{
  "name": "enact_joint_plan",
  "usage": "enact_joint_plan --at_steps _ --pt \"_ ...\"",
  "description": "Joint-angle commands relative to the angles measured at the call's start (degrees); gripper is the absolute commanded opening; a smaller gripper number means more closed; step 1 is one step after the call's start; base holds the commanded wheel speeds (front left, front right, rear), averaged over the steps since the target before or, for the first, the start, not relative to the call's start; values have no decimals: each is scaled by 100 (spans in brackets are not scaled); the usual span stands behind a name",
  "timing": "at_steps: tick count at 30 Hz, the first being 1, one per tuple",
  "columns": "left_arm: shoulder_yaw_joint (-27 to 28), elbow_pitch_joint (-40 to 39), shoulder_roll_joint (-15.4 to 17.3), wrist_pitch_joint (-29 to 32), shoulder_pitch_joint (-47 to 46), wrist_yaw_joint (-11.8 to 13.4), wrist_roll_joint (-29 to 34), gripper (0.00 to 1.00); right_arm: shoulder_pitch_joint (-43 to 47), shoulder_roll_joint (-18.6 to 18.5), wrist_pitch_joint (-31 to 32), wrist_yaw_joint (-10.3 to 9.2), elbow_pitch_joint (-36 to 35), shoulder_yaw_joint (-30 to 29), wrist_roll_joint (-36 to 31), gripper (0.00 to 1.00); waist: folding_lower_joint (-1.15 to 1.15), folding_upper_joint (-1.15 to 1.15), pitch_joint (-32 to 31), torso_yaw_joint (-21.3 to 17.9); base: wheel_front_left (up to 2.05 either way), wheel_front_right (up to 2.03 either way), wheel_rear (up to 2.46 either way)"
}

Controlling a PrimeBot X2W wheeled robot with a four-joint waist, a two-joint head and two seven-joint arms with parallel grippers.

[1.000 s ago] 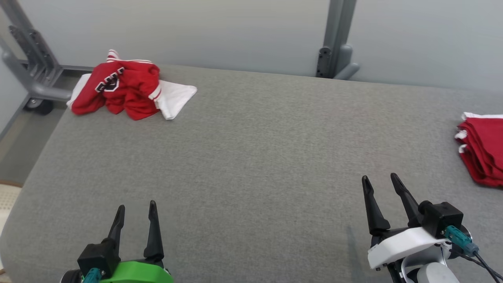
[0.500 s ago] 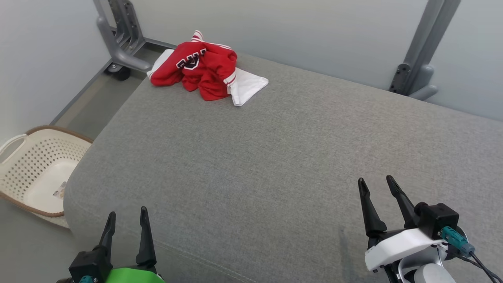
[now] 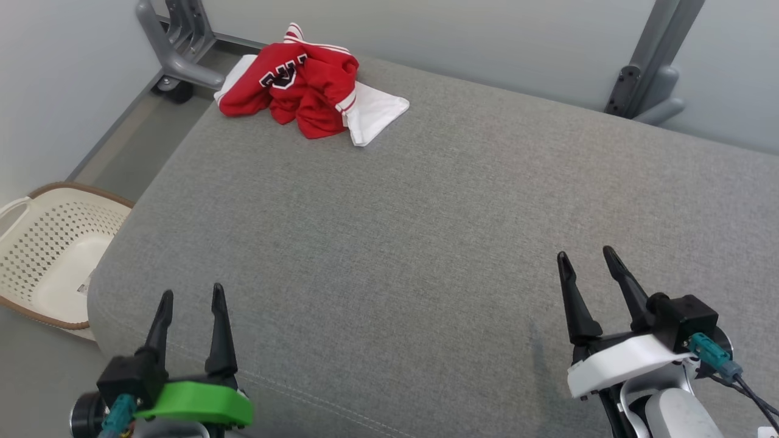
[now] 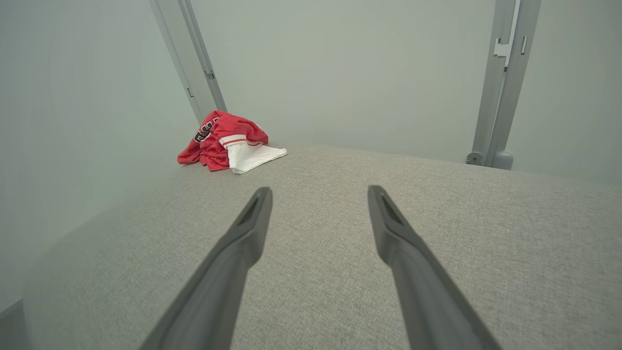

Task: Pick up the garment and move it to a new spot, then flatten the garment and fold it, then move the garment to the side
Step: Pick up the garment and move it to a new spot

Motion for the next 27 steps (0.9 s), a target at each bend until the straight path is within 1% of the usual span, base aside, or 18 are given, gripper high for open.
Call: enact_joint_plan --at_steps 1,4,8,10,12,15,19,21,27 --pt "14 -19 66 2 -175 -38 -3 100 -99 -21 16 -8 -58 -28 -47 100 0 8 245 -229 0 0 0" --pt "35 -56 203 98 -597 -160 -61 100 -183 -21 57 -8 -196 -126 -177 100 0 8 510 -417 0 0 0" --pt "176 -164 513 376 -1365 -306 -148 100 -332 -20 128 -8 -413 -265 -363 100 0 8 939 -651 0 0 0" --pt "177 -135 748 615 -1840 -409 -120 100 -420 -20 157 -8 -539 -318 -431 100 0 8 1174 -753 0 0 0" --pt "188 -79 1003 842 -2375 -470 -67 100 -518 -20 197 -8 -653 -325 -504 100 0 8 1406 -869 0 0 0" --pt "269 104 1328 1177 -3213 -551 -146 100 -675 -21 250 -8 -807 -302 -610 100 0 8 1734 -1074 0 0 0" --pt "273 587 1801 1734 -4237 -666 -263 100 -872 -18 332 -8 -1010 -205 -732 100 0 8 2156 -1378 0 0 0" --pt "313 870 1979 1932 -4689 -687 -337 100 -943 -18 350 -8 -1097 -180 -768 100 0 8 2334 -1537 0 0 0" --pt "475 1977 2167 2529 -5614 -735 -796 100 -973 -15 309 -9 -1285 -245 -826 100 0 8 2647 -1959 0 0 0"
